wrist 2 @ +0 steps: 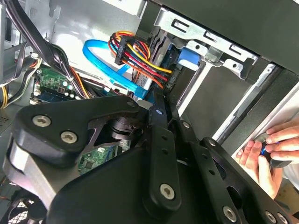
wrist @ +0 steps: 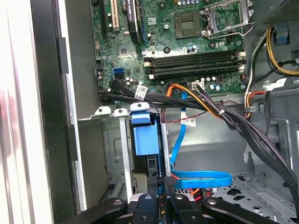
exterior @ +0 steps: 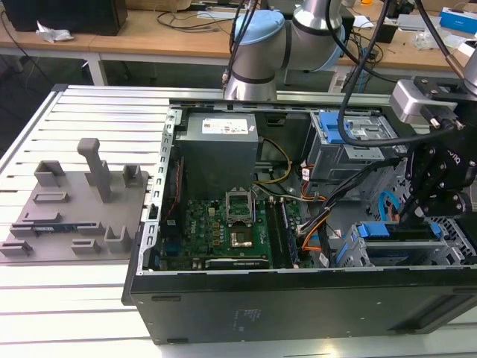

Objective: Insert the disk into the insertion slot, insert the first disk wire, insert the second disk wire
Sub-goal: 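Insert the second disk wire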

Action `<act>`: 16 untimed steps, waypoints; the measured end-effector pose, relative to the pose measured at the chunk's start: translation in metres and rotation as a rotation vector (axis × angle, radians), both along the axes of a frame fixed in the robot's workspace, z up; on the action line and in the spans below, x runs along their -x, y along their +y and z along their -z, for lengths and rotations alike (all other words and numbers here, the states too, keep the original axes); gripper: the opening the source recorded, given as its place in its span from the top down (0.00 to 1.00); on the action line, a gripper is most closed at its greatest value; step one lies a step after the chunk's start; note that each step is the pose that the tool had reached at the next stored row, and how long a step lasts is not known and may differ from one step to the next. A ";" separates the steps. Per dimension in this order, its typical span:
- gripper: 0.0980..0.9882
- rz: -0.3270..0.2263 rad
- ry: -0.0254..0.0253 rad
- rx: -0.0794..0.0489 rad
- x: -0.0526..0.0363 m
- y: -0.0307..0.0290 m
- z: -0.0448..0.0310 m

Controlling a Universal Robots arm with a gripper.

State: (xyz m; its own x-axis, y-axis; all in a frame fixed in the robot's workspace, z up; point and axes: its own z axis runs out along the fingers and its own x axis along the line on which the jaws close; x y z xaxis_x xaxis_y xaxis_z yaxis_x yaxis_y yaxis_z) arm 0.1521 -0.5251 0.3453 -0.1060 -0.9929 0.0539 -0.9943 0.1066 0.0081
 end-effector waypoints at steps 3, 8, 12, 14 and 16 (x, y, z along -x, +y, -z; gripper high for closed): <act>0.93 0.000 -0.0001 0.000 0.0000 0.0000 0.0020; 0.93 -0.001 0.0000 0.000 0.0000 -0.0004 0.0041; 0.93 -0.002 0.0000 0.000 0.0000 -0.0016 0.0052; 0.93 -0.005 0.0000 0.000 0.0000 -0.0029 0.0060; 0.93 -0.008 0.0001 0.000 0.0000 -0.0040 0.0064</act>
